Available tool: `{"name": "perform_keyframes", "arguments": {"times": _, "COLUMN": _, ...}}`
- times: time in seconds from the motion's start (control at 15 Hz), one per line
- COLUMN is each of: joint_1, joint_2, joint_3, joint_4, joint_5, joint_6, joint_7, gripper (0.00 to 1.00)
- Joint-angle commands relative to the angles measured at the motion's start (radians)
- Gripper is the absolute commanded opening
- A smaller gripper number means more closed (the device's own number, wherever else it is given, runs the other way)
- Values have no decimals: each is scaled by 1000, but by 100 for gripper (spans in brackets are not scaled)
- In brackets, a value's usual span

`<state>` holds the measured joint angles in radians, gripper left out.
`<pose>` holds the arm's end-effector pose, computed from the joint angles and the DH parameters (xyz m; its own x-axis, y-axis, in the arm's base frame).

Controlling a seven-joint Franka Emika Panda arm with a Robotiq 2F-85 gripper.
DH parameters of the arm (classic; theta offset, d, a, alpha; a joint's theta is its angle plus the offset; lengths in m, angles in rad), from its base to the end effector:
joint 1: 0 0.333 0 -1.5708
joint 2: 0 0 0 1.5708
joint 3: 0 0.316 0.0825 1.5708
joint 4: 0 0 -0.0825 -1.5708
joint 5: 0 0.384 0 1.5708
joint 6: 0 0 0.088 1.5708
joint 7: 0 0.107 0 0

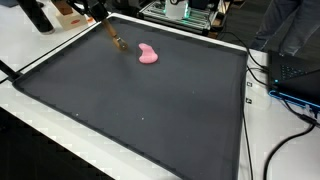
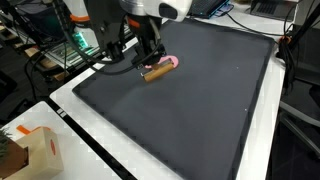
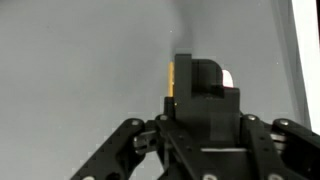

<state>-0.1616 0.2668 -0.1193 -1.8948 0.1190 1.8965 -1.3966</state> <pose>0.5651 -0.1511 0.3456 0.4889 0.8721 0.0213 0.8430 -0.4661 -0.2686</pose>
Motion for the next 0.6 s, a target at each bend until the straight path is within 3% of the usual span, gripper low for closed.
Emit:
{"name": "perform_keyframes", "arguments": {"times": 0.0, "joint_1": -42, "joint_2": 63, "joint_3": 20, "joint_4": 77, "joint_5": 39, "joint_6": -99, "joint_7": -18, "gripper": 24}}
{"name": "perform_keyframes", "arguments": {"times": 0.53, "joint_1": -81, "joint_2": 144, "joint_3": 41, "joint_4": 164, "joint_5": 76, "joint_6": -208, "joint_7": -31, "gripper": 24}}
